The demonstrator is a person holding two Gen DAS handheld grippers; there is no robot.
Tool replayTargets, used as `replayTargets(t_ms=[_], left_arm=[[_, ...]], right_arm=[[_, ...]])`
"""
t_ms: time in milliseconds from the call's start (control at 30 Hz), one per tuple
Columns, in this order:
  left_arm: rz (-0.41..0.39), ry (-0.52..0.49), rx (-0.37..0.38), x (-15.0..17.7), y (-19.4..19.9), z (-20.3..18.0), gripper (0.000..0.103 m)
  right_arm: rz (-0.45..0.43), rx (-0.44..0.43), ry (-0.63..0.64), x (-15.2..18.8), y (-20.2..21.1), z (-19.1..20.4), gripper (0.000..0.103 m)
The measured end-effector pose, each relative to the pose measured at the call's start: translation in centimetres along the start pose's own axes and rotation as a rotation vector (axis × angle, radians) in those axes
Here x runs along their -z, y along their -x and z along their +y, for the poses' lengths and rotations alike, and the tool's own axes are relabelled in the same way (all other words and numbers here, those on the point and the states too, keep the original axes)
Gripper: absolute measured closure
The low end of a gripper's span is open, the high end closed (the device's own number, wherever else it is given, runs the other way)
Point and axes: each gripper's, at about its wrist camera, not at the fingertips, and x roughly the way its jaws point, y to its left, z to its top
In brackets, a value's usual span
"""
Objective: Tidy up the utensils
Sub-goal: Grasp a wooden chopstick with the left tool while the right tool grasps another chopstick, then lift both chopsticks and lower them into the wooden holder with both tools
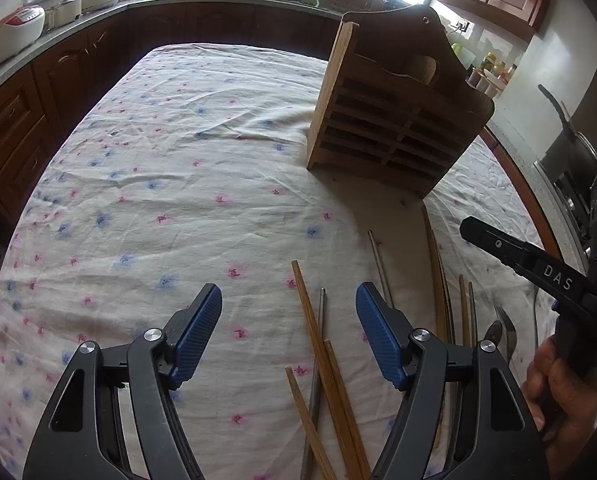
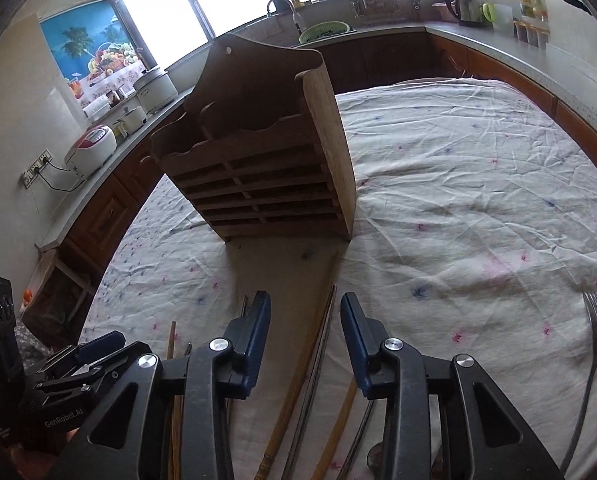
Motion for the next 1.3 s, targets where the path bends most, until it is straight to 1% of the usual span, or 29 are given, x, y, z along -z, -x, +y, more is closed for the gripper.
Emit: replayTargets(t_ms=[67,167,233,267,333,367,433,467,500,567,633,700,800,967,1167,1300], left_arm=[[0.016,0.006,0.013,-0.2,-0.7,0.2,0.034],[0.04,0.018,0.033,-0.5,-1.7,0.4,0.039],[0.053,0.015,0.04,-0.6,-2.3,0.3,0.051],[0.058,0.012,0.042,-0.7,-2.6,0.3,0.054],[0.072,0.004,0.048,-0.8,-3.1,0.1,0.07],[0.079,0.005,0.054,-0.7,-3.4,0.1,0.073],[0.073,-0.003,0.057,-0.8,-3.5,0.0,0.079],[0.076,-0.007,0.062,-0.9,-3.7,0.0,0.084],[0.083,-0.008,0.071,-0.9,-3.9,-0.1,0.095],[0.079,-0.015,0.084,-1.0,-4.3,-0.1,0.095],[0.075,-0.027,0.084,-1.2,-4.2,-0.3,0.095],[0.066,-0.03,0.092,-1.3,-3.7,-0.4,0.095],[0.037,-0.033,0.104,-1.5,-2.2,-0.5,0.096],[-0.028,-0.023,0.14,-1.9,1.5,-0.5,0.096],[-0.114,-0.023,0.17,-1.6,6.7,-0.6,0.097],[-0.172,-0.029,0.182,-1.2,9.9,-0.7,0.098]], right_arm=[[0.023,0.018,-0.006,-0.5,-1.4,-0.2,0.068],[0.049,0.031,-0.024,-1.1,-3.3,-0.5,0.071],[0.06,0.049,-0.025,-1.3,-4.2,-0.6,0.071],[0.067,0.057,-0.027,-1.5,-4.7,-0.6,0.071],[0.082,0.066,-0.032,-1.9,-5.6,-0.7,0.071],[0.09,0.073,-0.029,-1.9,-6.0,-0.7,0.074],[0.08,0.092,-0.008,-2.1,-6.2,-0.3,0.077],[0.078,0.101,0.003,-2.1,-6.3,-0.1,0.079],[0.077,0.111,0.012,-2.1,-6.3,0.0,0.086],[0.073,0.125,0.019,-2.1,-6.4,0.0,0.096],[0.072,0.105,0.008,-2.0,-6.2,-0.3,0.097],[0.067,0.066,-0.007,-2.2,-5.7,-0.4,0.097],[0.04,0.028,-0.014,-2.3,-4.0,-0.2,0.098],[-0.018,-0.049,-0.014,-2.6,0.5,0.1,0.098],[-0.086,-0.091,0.014,-2.9,5.5,1.4,0.099],[-0.136,-0.12,0.026,-2.4,8.4,2.8,0.099]])
